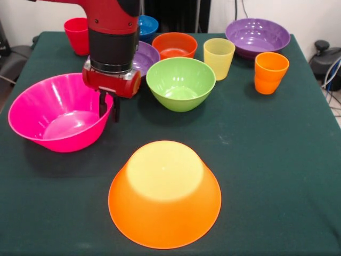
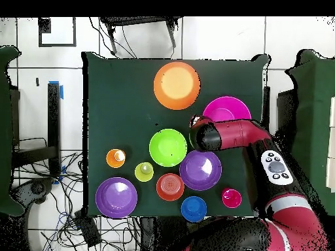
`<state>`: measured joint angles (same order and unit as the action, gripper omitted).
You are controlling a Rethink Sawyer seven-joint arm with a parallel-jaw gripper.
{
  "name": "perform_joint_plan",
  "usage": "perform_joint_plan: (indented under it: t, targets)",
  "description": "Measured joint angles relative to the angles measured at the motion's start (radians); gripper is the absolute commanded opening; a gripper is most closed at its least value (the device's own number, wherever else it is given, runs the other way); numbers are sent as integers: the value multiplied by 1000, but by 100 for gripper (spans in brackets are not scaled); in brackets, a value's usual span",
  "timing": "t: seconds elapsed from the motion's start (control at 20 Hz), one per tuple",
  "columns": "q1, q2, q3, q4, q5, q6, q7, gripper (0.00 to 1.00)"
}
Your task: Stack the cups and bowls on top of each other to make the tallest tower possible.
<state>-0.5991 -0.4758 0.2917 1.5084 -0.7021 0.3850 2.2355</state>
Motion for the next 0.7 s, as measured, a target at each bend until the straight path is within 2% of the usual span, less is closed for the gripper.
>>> perform_joint_plan:
  t: [0.4, 0.7]
  targets:
    - [-3, -25, -2, 3, 0, 0, 0, 0]
    - [17, -90, -18, 13, 21, 27, 0, 0]
